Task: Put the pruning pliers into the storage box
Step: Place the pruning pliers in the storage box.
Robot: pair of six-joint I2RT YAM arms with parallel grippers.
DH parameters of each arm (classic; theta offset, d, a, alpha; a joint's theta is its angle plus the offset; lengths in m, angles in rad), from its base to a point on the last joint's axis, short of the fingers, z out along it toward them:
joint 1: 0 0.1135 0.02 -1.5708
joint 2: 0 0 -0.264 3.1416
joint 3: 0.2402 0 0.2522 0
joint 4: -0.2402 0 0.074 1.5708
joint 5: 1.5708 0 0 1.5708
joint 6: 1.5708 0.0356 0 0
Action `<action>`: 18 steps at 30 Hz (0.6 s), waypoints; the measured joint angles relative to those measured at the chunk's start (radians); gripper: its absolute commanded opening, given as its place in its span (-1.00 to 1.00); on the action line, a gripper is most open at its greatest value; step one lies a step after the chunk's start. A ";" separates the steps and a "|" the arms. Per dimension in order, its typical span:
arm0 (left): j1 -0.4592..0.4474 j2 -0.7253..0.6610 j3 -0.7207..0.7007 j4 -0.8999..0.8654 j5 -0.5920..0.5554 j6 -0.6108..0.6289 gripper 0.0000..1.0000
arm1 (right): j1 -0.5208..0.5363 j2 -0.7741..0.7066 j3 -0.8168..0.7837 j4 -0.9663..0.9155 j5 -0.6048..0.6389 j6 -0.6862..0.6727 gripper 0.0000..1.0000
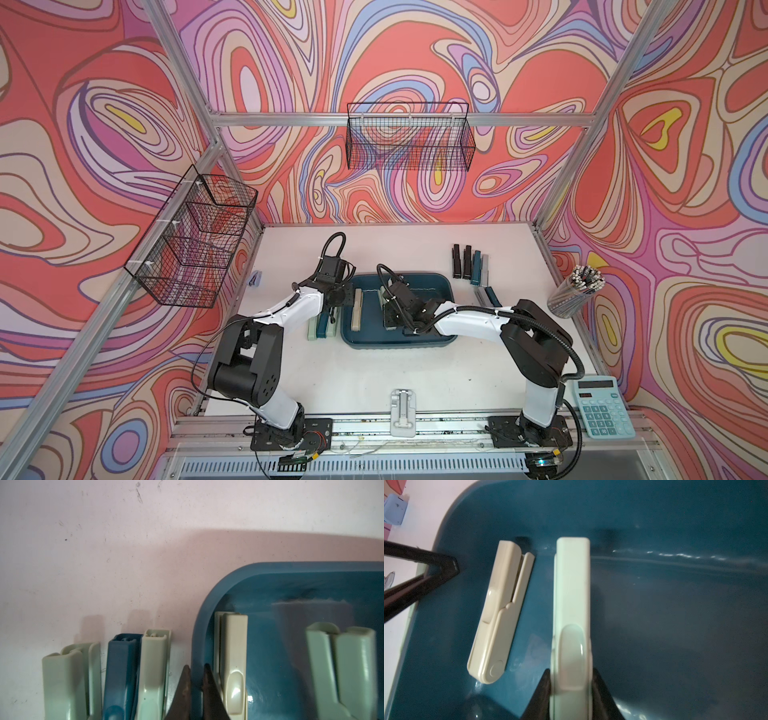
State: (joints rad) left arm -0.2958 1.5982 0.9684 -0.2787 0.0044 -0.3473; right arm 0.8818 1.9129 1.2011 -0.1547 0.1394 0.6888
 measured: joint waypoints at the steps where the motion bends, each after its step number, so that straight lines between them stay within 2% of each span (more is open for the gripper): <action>1: -0.005 0.000 0.000 0.000 0.000 -0.002 -0.88 | 0.000 0.011 0.006 0.006 -0.003 0.009 -0.53; 11: -0.022 0.000 0.000 0.002 0.000 -0.011 -0.88 | -0.002 0.097 0.062 0.061 -0.044 0.079 -0.47; 18: -0.022 0.001 0.000 0.002 0.000 -0.013 -0.87 | -0.002 0.122 0.076 0.097 -0.074 0.110 -0.34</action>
State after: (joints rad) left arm -0.3176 1.5993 0.9684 -0.2768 0.0040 -0.3603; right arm 0.8795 2.0354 1.2766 -0.0578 0.0654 0.7986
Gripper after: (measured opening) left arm 0.087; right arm 0.312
